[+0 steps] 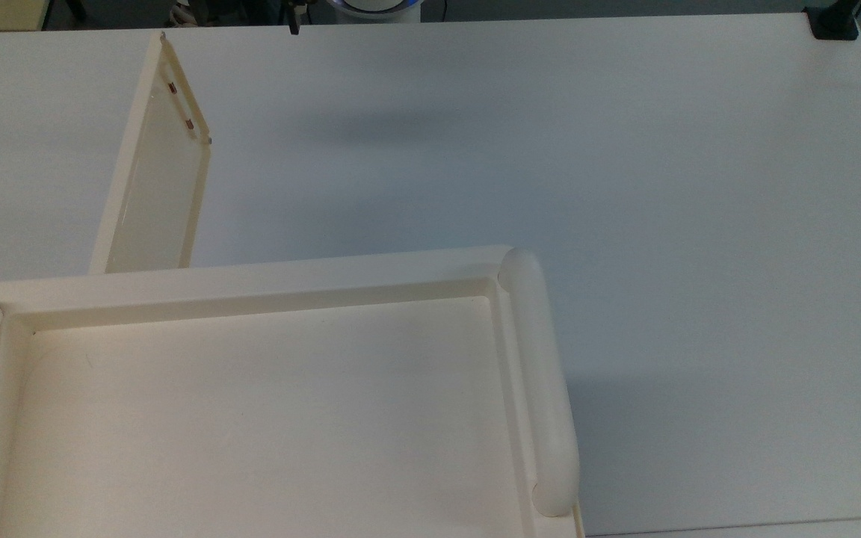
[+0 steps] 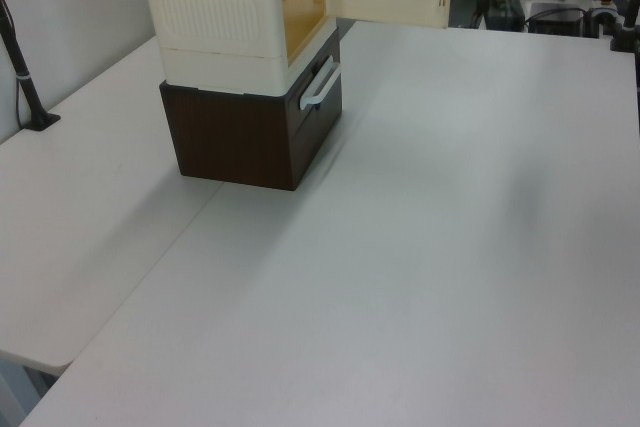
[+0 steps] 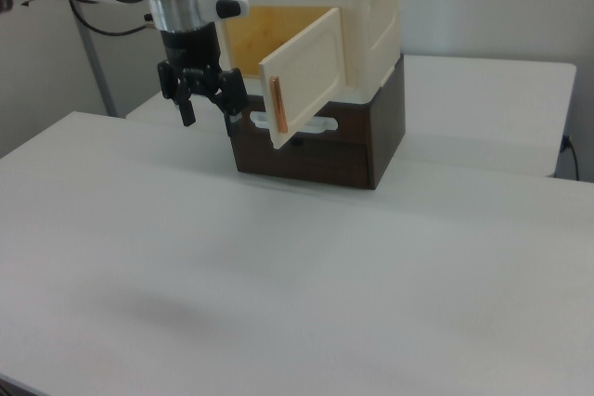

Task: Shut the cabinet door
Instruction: 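Move the gripper down beside the open cream door's outer edge, then push the cream door with the gripper, swinging it shut against the cabinet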

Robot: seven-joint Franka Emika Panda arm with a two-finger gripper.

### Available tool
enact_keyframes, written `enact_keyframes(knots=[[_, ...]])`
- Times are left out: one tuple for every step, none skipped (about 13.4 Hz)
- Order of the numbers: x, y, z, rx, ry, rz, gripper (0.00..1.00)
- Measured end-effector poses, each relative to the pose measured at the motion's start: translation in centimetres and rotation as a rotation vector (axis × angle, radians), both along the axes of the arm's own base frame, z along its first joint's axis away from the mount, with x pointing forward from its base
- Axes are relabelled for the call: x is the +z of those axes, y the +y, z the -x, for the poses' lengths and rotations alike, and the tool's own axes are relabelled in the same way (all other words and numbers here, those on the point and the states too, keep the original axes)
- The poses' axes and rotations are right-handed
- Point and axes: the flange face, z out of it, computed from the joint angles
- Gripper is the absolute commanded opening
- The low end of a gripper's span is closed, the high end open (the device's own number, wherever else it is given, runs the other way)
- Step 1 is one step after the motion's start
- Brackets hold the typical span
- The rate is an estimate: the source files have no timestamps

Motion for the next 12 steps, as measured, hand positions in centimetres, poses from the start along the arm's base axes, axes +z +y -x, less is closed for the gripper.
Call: enact_keyframes(knots=[[-0.1,0.0,0.0,0.002,0.001,0.000,0.66],[-0.1,0.0,0.0,0.005,0.002,0.000,0.51],[-0.1,0.0,-0.1,0.019,0.002,0.000,0.41],[-0.1,0.0,-0.1,0.044,0.004,-0.001,0.29],[-0.2,0.0,-0.1,0.087,0.006,-0.001,0.20],[-0.3,0.0,-0.1,0.133,0.008,-0.002,0.13],[-0.3,-0.4,-0.1,0.216,0.011,-0.003,0.13],[-0.3,-0.9,-0.1,0.275,0.012,-0.004,0.13],[-0.1,-1.6,0.0,0.333,0.011,-0.004,0.13],[0.1,-2.6,0.2,0.389,0.008,-0.003,0.13],[0.5,-4.2,0.4,0.487,-0.002,0.003,0.13],[0.9,-5.2,0.4,0.564,-0.018,0.013,0.13]])
